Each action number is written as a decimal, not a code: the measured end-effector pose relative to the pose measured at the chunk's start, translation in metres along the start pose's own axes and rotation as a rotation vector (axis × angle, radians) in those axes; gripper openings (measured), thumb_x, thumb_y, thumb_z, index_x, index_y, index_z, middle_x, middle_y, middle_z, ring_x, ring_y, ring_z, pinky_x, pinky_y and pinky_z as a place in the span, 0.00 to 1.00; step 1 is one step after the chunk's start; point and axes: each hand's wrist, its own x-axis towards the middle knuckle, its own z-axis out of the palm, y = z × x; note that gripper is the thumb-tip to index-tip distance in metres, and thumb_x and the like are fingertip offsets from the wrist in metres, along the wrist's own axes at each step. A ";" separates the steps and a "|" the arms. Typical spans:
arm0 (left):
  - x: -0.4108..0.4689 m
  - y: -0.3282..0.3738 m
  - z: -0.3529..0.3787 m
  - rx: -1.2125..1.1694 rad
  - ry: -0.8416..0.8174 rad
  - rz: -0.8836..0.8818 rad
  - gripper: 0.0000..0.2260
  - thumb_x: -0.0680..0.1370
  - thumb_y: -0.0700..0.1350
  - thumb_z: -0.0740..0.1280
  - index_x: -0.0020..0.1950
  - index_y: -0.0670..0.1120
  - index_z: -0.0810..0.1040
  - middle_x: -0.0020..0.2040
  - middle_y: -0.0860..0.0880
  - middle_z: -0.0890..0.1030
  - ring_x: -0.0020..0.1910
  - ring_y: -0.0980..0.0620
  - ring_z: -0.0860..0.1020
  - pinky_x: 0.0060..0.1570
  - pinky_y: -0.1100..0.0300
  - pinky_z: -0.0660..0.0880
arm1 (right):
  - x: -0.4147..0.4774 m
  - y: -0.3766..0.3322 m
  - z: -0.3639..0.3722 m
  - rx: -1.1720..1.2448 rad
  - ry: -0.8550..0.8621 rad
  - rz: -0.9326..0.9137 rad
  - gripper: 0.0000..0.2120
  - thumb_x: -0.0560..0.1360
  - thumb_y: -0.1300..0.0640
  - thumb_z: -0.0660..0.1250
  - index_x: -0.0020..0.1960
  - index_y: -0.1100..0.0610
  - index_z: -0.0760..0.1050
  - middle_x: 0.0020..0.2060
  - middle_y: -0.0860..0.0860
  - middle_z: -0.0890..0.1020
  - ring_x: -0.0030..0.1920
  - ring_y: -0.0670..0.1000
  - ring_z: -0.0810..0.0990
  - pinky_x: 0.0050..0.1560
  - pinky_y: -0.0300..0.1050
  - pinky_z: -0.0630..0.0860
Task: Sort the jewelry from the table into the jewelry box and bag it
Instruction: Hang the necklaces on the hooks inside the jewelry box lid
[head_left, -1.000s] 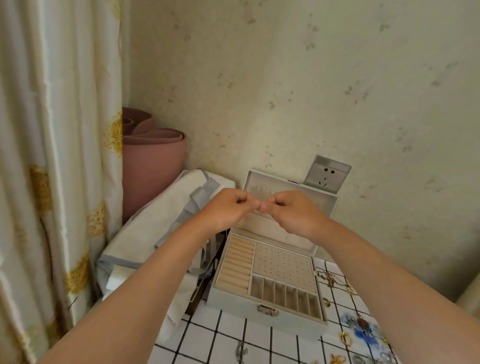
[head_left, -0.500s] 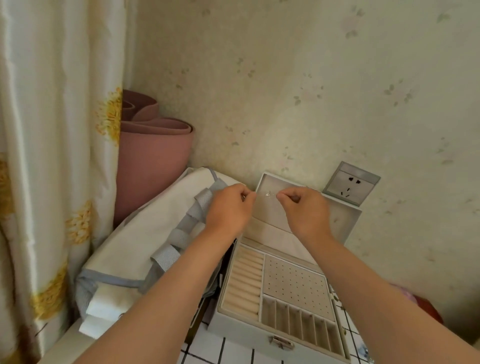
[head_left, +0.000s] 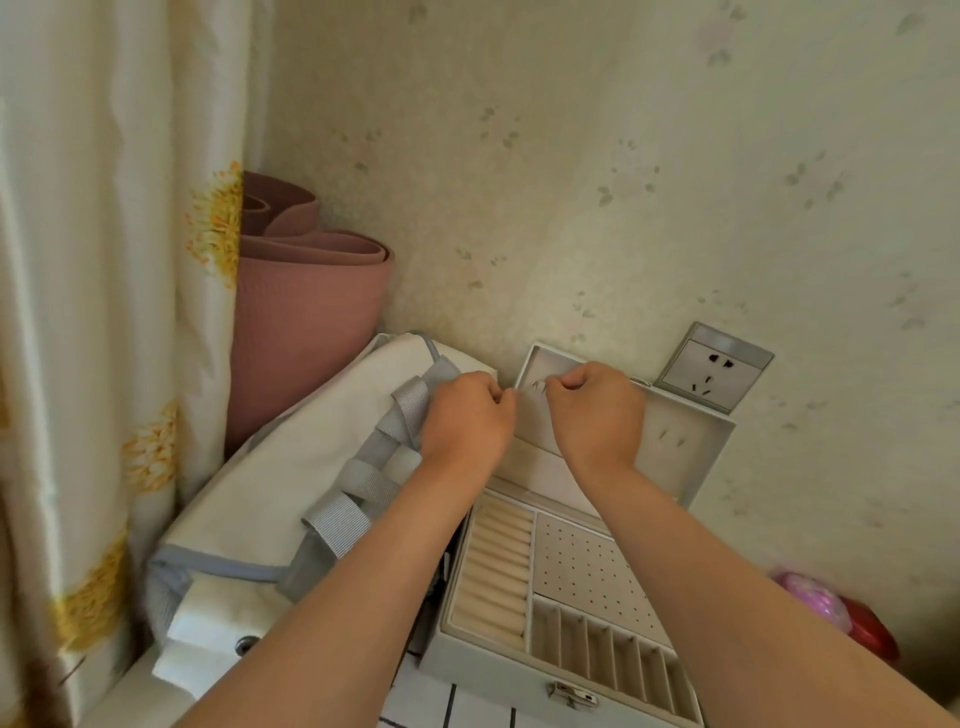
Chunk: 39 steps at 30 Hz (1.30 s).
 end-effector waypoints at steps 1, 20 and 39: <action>0.000 0.000 0.001 0.018 -0.003 -0.006 0.13 0.78 0.49 0.64 0.34 0.49 0.71 0.32 0.51 0.77 0.33 0.51 0.76 0.29 0.61 0.67 | -0.001 0.002 0.000 -0.011 -0.014 0.002 0.11 0.74 0.54 0.69 0.33 0.50 0.75 0.33 0.46 0.83 0.37 0.50 0.80 0.40 0.44 0.77; -0.015 0.024 -0.040 -0.020 -0.621 0.050 0.11 0.79 0.42 0.63 0.56 0.51 0.82 0.54 0.55 0.80 0.53 0.57 0.77 0.50 0.64 0.73 | -0.068 0.016 -0.017 0.663 -0.825 0.411 0.10 0.80 0.51 0.64 0.58 0.51 0.80 0.52 0.51 0.85 0.55 0.52 0.83 0.60 0.51 0.78; -0.017 0.009 -0.025 0.126 -0.679 0.007 0.12 0.80 0.44 0.64 0.63 0.48 0.78 0.58 0.51 0.80 0.33 0.54 0.82 0.47 0.58 0.78 | -0.045 0.025 -0.049 0.663 -0.740 0.350 0.07 0.78 0.57 0.63 0.45 0.54 0.79 0.38 0.49 0.81 0.41 0.51 0.79 0.50 0.47 0.73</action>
